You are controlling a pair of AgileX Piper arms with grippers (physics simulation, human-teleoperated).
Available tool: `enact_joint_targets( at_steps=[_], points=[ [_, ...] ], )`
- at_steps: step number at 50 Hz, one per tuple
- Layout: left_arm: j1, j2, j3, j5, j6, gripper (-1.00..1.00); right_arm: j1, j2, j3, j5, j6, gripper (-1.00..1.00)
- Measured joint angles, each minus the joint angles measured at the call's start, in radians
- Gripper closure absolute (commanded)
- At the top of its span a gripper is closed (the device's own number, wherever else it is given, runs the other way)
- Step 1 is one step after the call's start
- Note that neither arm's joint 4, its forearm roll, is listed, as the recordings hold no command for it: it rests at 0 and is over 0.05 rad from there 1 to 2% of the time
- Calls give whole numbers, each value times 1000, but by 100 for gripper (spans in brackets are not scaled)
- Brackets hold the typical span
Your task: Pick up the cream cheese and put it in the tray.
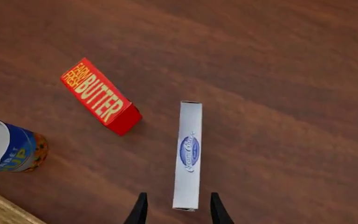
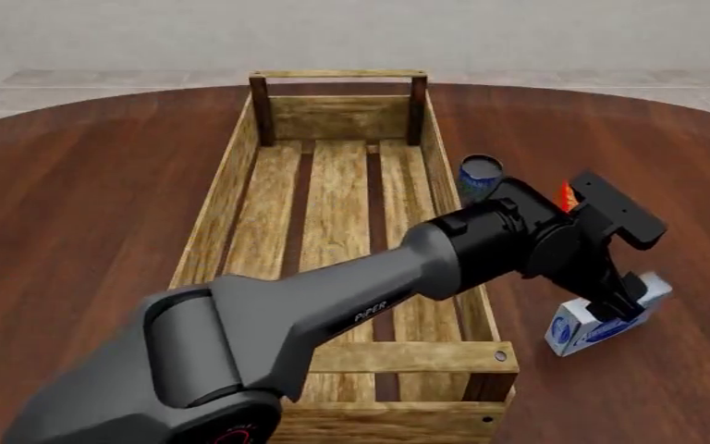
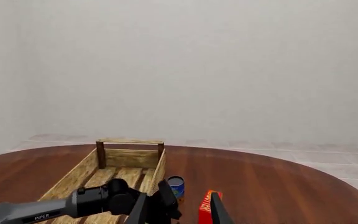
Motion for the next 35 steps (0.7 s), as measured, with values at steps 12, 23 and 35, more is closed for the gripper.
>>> enact_joint_targets(
  at_steps=[12, 23, 35],
  points=[
    [-1, 89, -114, 50, -7, -100, 4, 0, -6, 6, 7, -100],
    [-6, 180, -220, 91, -12, -100, 2, 0, -5, 4, 16, -100],
    [2, 230, -269, 110, -15, -100, 1, 0, 7, -6, 27, -100]
  ],
)
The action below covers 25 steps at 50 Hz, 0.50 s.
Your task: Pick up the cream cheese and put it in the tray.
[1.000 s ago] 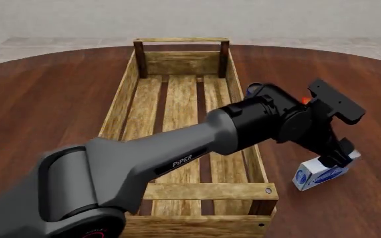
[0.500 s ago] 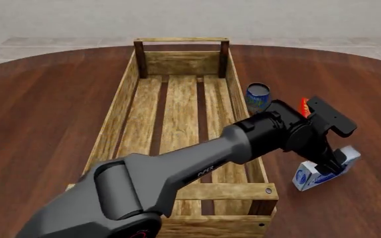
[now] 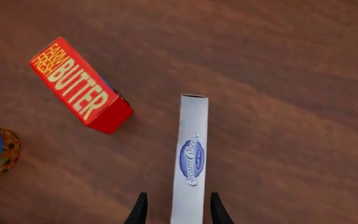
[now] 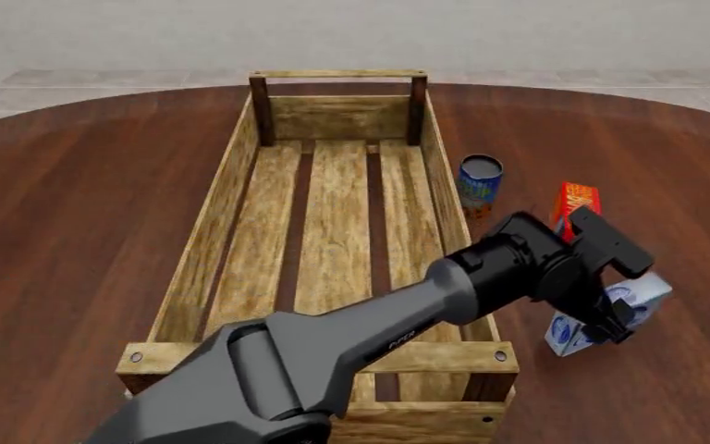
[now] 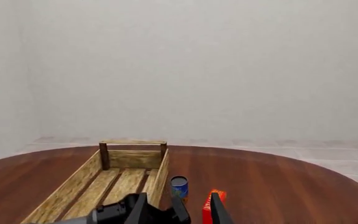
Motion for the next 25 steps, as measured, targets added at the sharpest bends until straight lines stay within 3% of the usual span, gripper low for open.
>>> enact_joint_targets(
  at_steps=[15, 25],
  points=[
    [-27, -3, 98, -46, -47, -100, 1, 0, 10, -7, 5, -100],
    [-43, 8, 112, -38, -69, -100, 3, 0, 12, -8, 5, -100]
  ],
)
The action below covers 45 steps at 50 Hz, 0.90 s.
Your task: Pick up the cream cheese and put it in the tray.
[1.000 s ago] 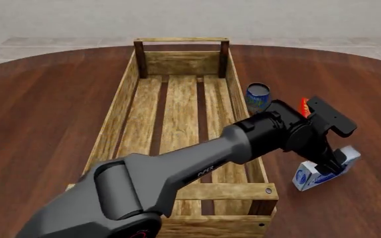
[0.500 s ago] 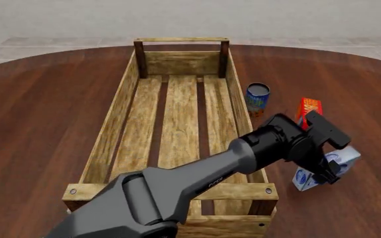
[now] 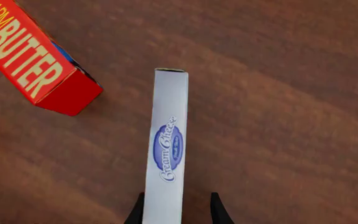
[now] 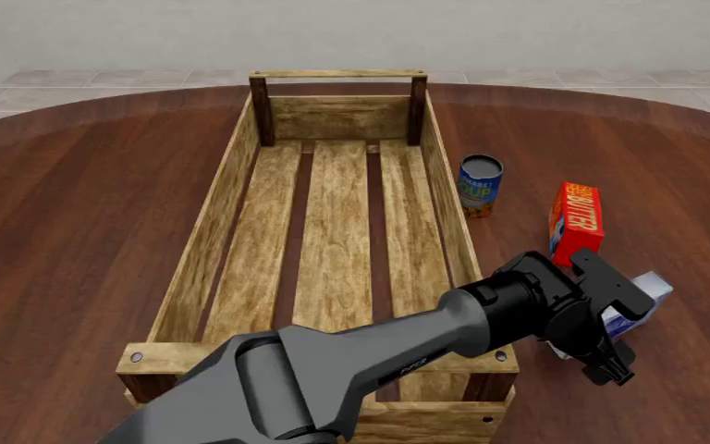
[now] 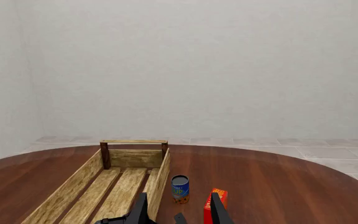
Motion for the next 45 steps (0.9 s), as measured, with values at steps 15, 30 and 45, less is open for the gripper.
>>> enact_joint_targets(
  at_steps=[15, 30, 45],
  points=[
    [8, 15, -15, 19, -3, -100, 1, 0, 0, 1, 4, -100],
    [20, 4, -11, 26, 0, 100, 3, 0, 2, 1, 7, -100],
    [21, -54, -31, 61, 22, 100, 8, 0, 1, 2, 9, -100]
  ],
)
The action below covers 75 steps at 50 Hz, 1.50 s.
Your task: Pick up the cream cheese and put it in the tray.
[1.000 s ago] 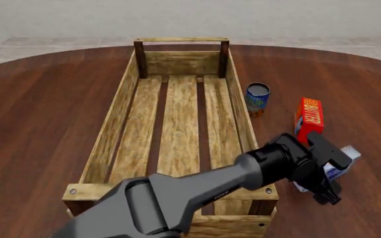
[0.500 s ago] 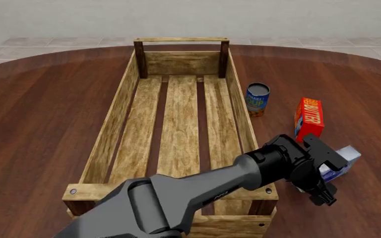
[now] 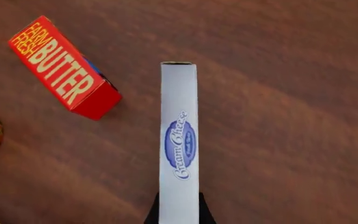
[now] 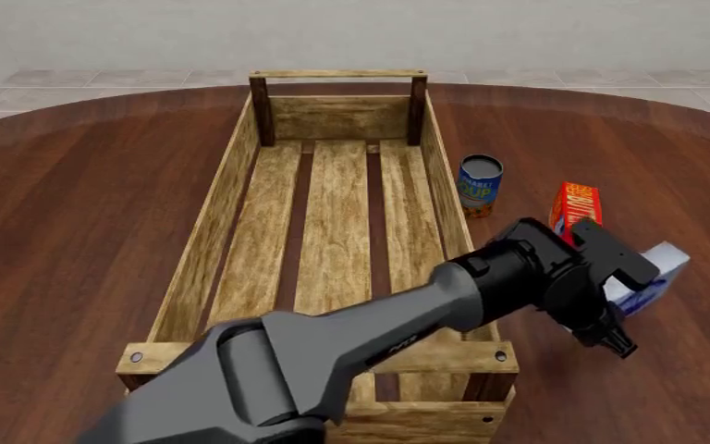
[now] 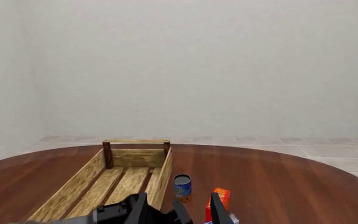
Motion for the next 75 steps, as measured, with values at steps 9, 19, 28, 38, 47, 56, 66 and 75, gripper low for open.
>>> enact_joint_targets(
  at_steps=[9, 19, 28, 38, 47, 56, 66, 75],
  points=[
    [-5, -66, 33, -4, 10, 100, 4, 0, -6, 6, 0, -100],
    [-14, -168, 133, -47, 10, 100, 7, 0, -26, 17, -8, -100],
    [-12, -289, 263, -103, 0, 100, 10, 0, -37, 23, -15, -100],
    [-1, -416, 392, -143, 7, 100, 14, 0, -44, 24, -21, -100],
    [15, -520, 485, -166, 11, 100, 19, 0, -54, 28, -26, -100],
    [52, -636, 582, -191, 7, 100, 23, 0, -57, 29, -30, -100],
    [131, -755, 714, -239, -3, 100, 29, 0, -54, 24, -34, -100],
    [214, -824, 839, -294, 0, 100, 37, 0, -43, 16, -36, -100]
  ],
)
